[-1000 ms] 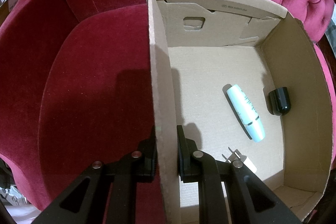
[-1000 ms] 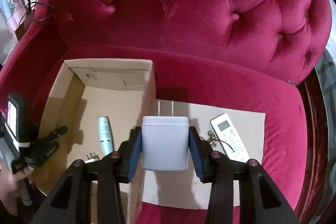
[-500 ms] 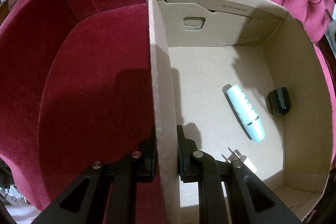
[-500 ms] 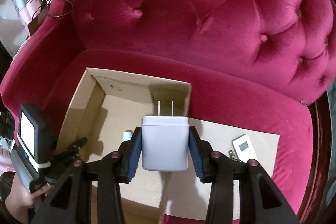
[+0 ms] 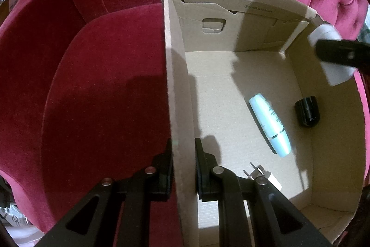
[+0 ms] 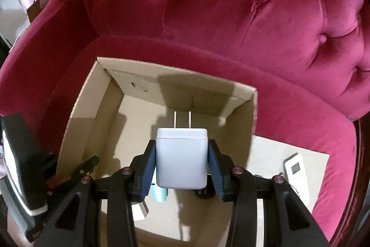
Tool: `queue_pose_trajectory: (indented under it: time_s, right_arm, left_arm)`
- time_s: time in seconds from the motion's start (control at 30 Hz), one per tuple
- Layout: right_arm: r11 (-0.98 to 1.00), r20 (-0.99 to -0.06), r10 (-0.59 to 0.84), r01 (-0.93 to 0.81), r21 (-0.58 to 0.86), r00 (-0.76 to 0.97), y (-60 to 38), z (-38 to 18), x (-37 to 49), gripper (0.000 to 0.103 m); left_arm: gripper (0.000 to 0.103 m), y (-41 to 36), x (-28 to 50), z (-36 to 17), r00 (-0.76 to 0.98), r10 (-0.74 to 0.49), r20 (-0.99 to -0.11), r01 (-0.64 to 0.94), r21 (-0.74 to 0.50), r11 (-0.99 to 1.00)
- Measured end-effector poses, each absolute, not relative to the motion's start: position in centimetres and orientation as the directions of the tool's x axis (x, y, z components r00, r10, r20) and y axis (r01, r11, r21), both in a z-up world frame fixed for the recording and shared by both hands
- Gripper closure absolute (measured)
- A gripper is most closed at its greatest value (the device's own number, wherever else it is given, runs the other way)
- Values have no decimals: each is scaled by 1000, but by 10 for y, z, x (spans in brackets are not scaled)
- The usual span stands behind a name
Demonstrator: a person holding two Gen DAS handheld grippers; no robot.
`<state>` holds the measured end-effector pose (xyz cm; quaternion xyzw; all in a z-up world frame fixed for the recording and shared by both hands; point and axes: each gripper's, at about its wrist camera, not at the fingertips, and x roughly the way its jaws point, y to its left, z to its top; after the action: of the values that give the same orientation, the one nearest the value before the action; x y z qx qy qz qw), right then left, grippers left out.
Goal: Organize rigid objects
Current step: 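Lift the large white charger and carry it over the box with the right gripper, then lower the large charger into the box and open the right gripper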
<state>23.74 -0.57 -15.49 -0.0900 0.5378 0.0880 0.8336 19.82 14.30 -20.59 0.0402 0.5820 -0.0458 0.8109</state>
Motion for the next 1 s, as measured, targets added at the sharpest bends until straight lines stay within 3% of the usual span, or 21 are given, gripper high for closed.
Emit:
queue_pose_trajectory:
  time_s: [0.43,1.0]
  right_arm:
    - [973,-947,23,-226,-53,321,5,-215,252,57]
    - [977,-959,34,-211,-27,281,-1,-235,260,57]
  left_arm:
    - [87,144,200,-207,318,-24,-948,125,17,992]
    - [87,144,202,-206,313,-25,-949,128,16,992]
